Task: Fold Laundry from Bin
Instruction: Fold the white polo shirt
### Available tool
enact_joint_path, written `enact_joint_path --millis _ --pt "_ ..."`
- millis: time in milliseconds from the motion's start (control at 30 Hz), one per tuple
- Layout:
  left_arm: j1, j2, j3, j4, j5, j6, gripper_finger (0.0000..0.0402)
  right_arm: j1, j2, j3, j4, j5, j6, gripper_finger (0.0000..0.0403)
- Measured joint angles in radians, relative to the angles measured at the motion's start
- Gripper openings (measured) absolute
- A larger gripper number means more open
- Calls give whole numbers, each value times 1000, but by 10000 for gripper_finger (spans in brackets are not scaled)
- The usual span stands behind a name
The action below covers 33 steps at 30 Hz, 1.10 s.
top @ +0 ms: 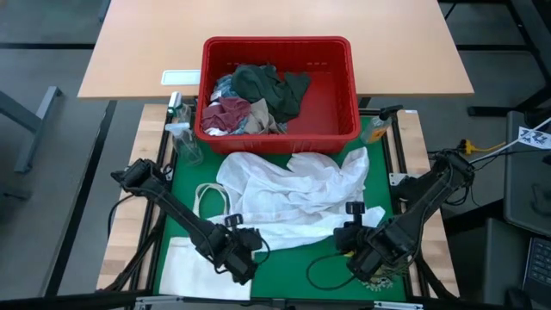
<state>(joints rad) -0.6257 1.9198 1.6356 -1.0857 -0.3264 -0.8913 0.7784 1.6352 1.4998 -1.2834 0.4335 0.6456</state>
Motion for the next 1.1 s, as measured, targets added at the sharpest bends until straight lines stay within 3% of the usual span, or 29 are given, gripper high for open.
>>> enact_joint_path --millis 400,900,1100 --pt "-109 10 -8 -102 -12 -145 131 0 0 0 -3 0 0 1" --pt "-140 16 -205 -81 -73 -228 130 0 0 0 -2 0 -26 1" --pt "-140 16 -206 -80 -75 -227 94 0 0 0 -2 0 -26 1"
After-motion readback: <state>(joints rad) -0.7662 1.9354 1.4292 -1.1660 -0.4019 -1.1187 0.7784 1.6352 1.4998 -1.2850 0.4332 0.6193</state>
